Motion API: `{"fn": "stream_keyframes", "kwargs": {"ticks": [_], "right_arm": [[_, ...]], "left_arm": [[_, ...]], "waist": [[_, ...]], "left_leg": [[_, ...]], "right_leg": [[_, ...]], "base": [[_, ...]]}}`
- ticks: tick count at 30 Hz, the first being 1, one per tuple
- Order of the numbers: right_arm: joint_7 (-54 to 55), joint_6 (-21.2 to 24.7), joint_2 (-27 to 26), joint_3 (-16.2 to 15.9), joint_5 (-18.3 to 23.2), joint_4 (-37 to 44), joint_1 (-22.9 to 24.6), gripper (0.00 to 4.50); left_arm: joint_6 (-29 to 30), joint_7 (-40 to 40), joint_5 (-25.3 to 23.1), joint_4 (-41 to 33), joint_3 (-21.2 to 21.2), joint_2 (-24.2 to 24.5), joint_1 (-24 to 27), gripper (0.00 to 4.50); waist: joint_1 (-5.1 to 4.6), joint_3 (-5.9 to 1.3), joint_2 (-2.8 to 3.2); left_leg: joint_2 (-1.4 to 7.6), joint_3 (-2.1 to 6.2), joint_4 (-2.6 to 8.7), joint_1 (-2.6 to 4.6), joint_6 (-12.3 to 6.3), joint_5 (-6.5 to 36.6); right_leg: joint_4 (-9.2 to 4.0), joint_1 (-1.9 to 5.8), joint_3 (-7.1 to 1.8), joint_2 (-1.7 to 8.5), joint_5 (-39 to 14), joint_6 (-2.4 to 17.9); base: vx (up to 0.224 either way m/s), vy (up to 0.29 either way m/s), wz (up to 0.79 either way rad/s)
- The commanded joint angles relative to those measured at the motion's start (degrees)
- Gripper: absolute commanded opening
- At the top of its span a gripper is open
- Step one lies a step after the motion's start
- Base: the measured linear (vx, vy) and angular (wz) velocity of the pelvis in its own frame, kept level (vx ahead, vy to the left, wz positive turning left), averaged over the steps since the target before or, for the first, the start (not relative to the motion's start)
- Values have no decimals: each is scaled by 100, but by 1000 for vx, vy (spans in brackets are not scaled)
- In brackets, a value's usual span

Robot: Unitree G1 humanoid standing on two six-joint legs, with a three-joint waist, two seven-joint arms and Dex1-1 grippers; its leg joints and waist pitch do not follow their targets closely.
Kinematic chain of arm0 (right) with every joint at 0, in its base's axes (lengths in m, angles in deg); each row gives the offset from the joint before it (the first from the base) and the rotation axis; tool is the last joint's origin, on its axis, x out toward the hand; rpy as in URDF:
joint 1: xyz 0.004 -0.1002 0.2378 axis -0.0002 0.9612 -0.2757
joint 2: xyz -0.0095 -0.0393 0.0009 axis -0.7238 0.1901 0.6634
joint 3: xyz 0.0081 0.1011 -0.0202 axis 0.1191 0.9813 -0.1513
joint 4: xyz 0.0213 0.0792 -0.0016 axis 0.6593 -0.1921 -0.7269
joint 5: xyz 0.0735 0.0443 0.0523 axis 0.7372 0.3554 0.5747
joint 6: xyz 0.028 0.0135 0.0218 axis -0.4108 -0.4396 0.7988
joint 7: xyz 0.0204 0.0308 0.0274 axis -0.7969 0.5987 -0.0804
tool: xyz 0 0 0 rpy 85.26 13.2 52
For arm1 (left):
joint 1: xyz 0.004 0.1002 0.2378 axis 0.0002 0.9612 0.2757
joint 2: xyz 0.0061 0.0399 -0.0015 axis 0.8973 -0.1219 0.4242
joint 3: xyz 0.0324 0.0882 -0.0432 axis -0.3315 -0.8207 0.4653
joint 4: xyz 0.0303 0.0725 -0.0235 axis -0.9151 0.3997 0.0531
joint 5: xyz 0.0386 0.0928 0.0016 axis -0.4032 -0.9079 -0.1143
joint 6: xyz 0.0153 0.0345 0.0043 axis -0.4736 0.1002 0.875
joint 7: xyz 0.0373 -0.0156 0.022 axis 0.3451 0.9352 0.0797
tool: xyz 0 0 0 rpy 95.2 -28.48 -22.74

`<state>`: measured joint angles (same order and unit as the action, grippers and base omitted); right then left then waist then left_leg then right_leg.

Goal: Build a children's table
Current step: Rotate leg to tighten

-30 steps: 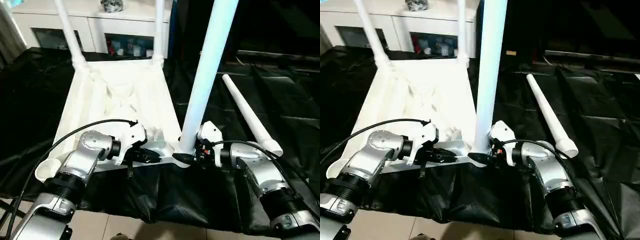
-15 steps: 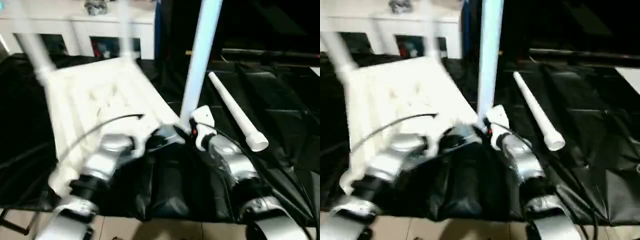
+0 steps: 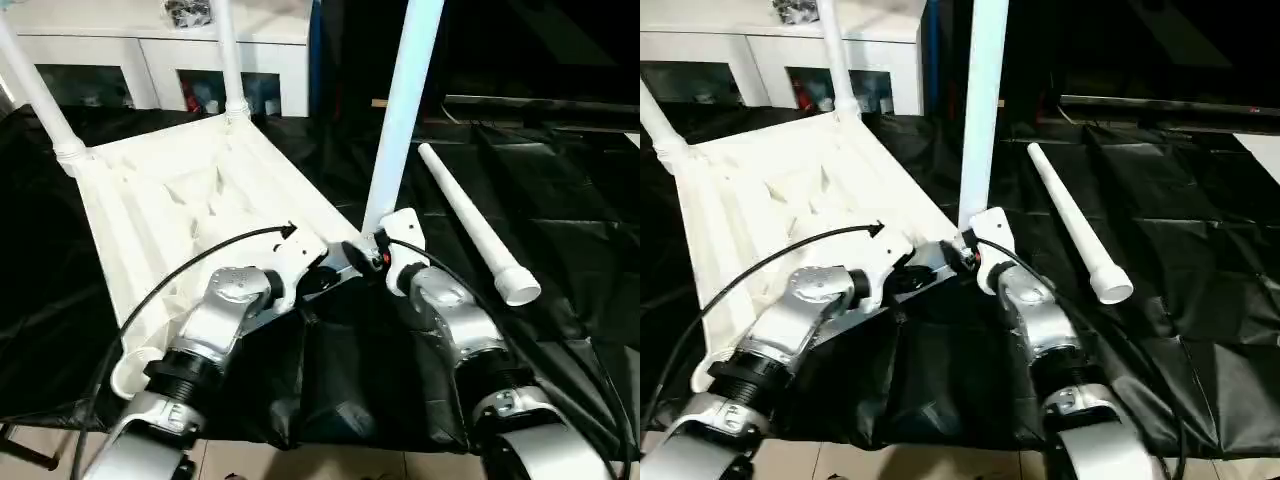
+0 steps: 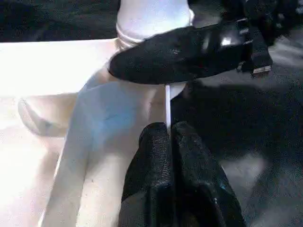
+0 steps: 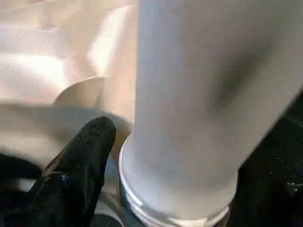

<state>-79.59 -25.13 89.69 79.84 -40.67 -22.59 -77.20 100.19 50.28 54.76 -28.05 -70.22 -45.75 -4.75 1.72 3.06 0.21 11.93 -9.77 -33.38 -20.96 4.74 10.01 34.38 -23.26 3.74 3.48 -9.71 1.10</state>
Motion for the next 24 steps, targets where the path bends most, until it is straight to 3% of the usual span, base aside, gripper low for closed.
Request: {"fn": "stream_keyframes", "kwargs": {"ticks": [1,6,8,14,15,17,24], "right_arm": [[-494,-58,-139,-357,-8,78,37,367],[-1816,-124,350,-629,258,781,438,367],[-2088,-94,468,-689,327,954,529,367],[-3298,268,965,-945,668,1684,928,367],[-3391,283,1017,-977,683,1759,966,343],[-3474,340,1061,-1006,703,1828,1000,343],[-3642,487,1137,-1096,682,2054,1077,290]], "left_arm": [[-317,446,296,-226,-232,-137,-52,0],[-531,1261,450,-230,-290,264,-10,0],[-573,1379,447,-182,-306,344,-28,0],[-638,1830,510,38,-263,559,-143,0],[-657,1891,535,61,-270,588,-158,0],[-669,1964,563,80,-281,615,-169,0],[-695,2235,595,161,-290,707,-210,0]], "waist": [[27,-385,10],[54,-391,10],[72,-383,13],[189,-352,7],[201,-350,15],[199,-358,-1],[208,-369,0]], "left_leg": [[106,-2,352,36,-275,1240],[120,0,357,33,-371,1206],[131,-9,358,57,-397,1220],[142,-20,376,93,-295,1471],[158,-26,380,120,-289,1509],[144,-13,382,80,-267,1452],[135,-6,374,62,-258,1310]], "right_leg": [[-424,293,-266,398,-1306,1178],[-388,326,-259,385,-982,1280],[-391,306,-262,384,-937,1341],[-453,291,-268,387,-1546,1182],[-455,255,-276,392,-1564,1195],[-450,289,-268,406,-1582,1177],[-436,299,-264,410,-1539,1153]], "base": [[0,0,0],[0,0,0],[0,0,0],[0,0,0],[0,0,0],[0,0,0],[0,0,0]]}}
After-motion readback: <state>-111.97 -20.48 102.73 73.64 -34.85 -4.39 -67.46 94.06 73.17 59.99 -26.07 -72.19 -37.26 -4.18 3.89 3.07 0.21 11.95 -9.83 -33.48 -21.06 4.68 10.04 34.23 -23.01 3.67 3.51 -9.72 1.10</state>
